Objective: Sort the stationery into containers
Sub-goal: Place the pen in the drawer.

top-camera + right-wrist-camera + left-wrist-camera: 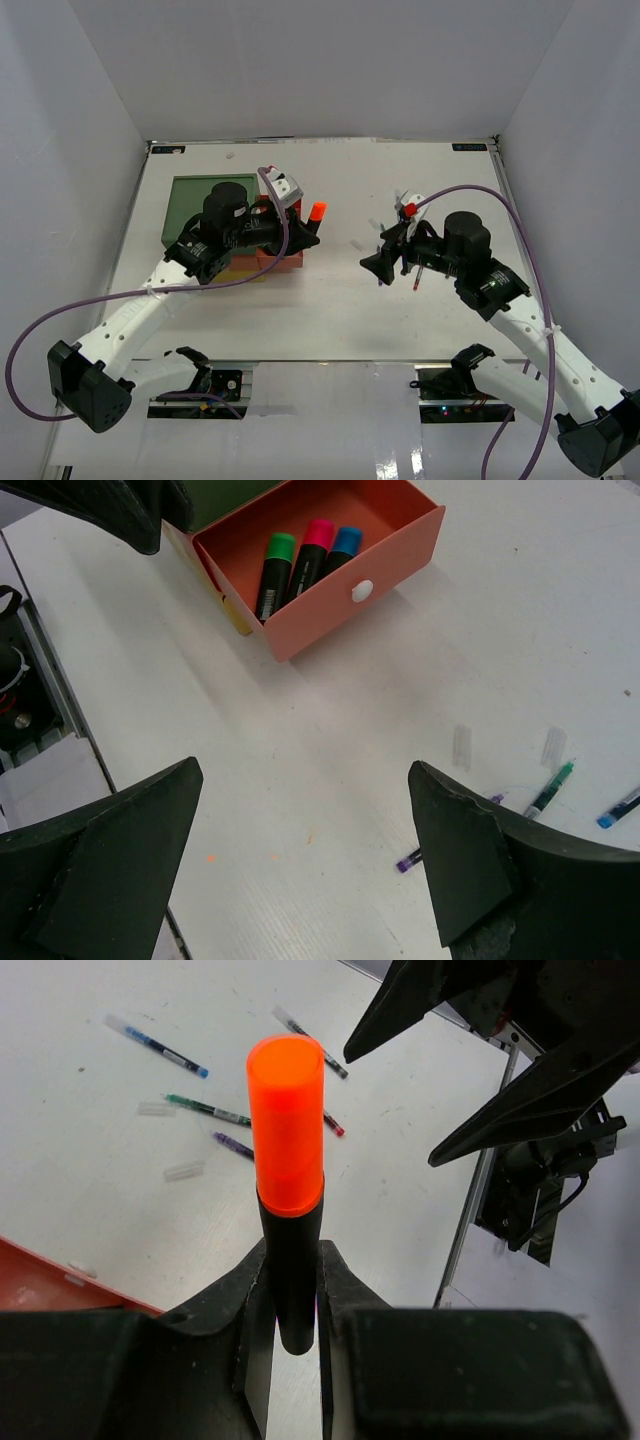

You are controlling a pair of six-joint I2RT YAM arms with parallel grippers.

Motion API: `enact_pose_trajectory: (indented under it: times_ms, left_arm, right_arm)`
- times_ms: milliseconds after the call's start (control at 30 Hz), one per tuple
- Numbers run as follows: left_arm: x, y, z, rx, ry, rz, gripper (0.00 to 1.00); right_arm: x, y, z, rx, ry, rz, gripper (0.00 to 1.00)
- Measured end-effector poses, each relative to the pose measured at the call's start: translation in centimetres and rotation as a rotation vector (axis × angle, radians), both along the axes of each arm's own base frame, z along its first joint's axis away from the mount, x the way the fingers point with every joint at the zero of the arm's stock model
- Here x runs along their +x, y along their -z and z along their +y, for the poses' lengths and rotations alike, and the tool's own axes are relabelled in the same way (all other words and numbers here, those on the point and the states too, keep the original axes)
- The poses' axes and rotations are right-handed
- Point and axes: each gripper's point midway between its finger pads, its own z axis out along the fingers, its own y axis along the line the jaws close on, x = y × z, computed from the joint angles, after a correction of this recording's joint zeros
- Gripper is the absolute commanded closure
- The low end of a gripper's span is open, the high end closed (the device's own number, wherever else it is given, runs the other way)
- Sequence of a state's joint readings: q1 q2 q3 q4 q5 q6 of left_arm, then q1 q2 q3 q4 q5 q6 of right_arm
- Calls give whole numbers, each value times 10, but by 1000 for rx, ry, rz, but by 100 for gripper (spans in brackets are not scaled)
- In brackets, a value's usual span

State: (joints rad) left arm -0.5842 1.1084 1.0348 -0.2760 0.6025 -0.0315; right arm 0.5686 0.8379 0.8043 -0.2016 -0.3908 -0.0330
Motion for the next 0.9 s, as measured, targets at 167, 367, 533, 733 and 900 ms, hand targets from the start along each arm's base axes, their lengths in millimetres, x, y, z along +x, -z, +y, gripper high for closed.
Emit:
enact_pose_trajectory:
  times_ms: [167, 367, 533, 733, 900]
  left_arm:
    - [-3, 0, -3, -6, 32, -4, 100]
    - [0, 8, -6, 6, 42, 14, 100]
    - [1, 7, -6, 4, 40, 12, 100]
    - [0, 0, -7, -8, 53, 4, 100]
    - [1, -6, -7, -14, 49, -4, 100]
  right_arm:
    - [-6, 1, 2, 18, -29, -11, 10]
    - [-13, 7, 4, 35, -57, -7, 10]
    - [-17, 5, 7, 64, -79, 4, 10]
    - [-21, 15, 11, 91, -97, 32, 10]
    - [-22, 19, 13, 95, -103, 45, 9]
